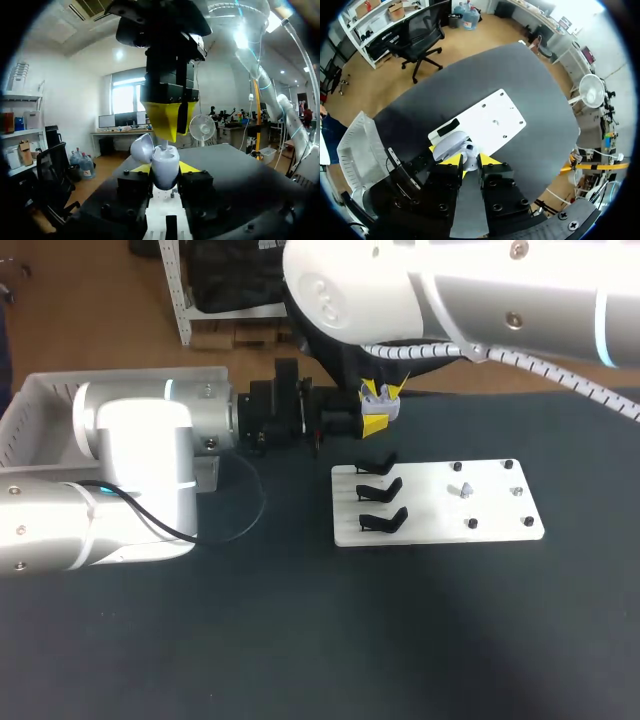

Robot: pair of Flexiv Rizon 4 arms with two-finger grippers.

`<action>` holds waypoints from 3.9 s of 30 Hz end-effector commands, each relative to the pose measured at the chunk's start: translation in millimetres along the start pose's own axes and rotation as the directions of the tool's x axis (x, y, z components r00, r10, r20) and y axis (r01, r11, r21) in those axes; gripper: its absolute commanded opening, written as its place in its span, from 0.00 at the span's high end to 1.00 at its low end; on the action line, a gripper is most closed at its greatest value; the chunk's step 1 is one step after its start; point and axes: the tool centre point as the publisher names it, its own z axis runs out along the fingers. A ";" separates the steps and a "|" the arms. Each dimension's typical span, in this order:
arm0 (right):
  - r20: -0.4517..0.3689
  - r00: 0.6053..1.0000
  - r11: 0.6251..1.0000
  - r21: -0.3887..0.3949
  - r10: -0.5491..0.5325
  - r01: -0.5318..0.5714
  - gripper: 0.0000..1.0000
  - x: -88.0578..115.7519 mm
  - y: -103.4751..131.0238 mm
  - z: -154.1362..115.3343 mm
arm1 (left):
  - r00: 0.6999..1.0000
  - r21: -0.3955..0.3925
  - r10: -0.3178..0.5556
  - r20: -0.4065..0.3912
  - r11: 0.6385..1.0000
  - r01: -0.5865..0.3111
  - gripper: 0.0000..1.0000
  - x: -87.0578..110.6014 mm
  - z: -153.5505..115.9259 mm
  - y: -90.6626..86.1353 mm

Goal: Pick up each earbud case from the left stands, insert the matching earbuds, close the lid, and place the case in the box.

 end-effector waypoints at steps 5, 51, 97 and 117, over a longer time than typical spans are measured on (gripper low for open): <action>0.004 1.000 1.000 -0.003 0.008 -0.008 1.00 0.8 -1.6 1.7 | 1.000 -0.008 0.004 0.005 1.000 -0.004 1.00 0.9 0.2 -2.0; -0.006 1.000 0.999 -0.034 0.020 -0.021 0.62 3.0 -7.8 3.4 | 1.000 -0.008 0.004 0.005 1.000 -0.004 1.00 0.9 0.2 -2.0; 0.166 0.975 0.922 -0.334 -0.146 0.195 0.00 17.9 -49.1 -14.6 | 1.000 -0.008 0.004 0.005 1.000 -0.004 1.00 0.9 0.2 -2.0; 0.207 0.950 0.872 -0.387 -0.234 0.299 0.00 3.1 -103.6 27.7 | 1.000 -0.008 0.004 0.005 1.000 -0.004 1.00 0.9 0.2 -2.0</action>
